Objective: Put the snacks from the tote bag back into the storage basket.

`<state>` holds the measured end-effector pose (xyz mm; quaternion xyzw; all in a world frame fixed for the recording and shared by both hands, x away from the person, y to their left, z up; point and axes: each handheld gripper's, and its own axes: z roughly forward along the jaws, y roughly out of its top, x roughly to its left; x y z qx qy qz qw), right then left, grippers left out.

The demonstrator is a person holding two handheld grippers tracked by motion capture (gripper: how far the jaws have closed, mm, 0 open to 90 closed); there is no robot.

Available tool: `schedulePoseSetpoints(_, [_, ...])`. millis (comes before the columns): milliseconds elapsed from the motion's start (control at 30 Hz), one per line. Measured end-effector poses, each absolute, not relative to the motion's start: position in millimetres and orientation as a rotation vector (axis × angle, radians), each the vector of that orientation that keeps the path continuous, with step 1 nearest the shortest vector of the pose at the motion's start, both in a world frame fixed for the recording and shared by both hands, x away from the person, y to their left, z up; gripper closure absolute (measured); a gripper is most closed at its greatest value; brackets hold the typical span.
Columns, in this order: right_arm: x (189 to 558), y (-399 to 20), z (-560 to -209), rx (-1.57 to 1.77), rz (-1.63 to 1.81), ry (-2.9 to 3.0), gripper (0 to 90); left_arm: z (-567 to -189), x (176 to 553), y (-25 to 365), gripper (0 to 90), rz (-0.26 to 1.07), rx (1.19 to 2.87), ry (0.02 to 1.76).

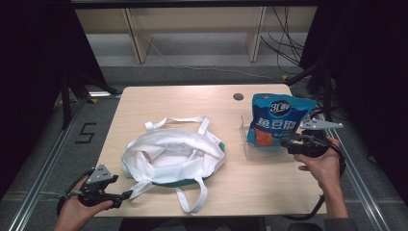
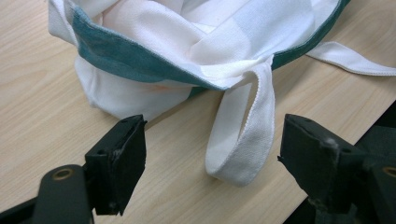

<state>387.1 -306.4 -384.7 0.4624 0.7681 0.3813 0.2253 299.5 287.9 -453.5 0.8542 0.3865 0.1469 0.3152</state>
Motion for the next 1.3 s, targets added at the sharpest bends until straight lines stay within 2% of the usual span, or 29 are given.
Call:
schedulePoseSetpoints(500, [384,-264,-389,1.195,1.072,2.250,43.0,-454,301,288,22.1,0.394,2.260,1.007])
schedulePoseSetpoints(1300, [370,-214,-410,1.067,1.047,2.441,37.7,-454,299,288,22.0,0.384,2.250,1.016])
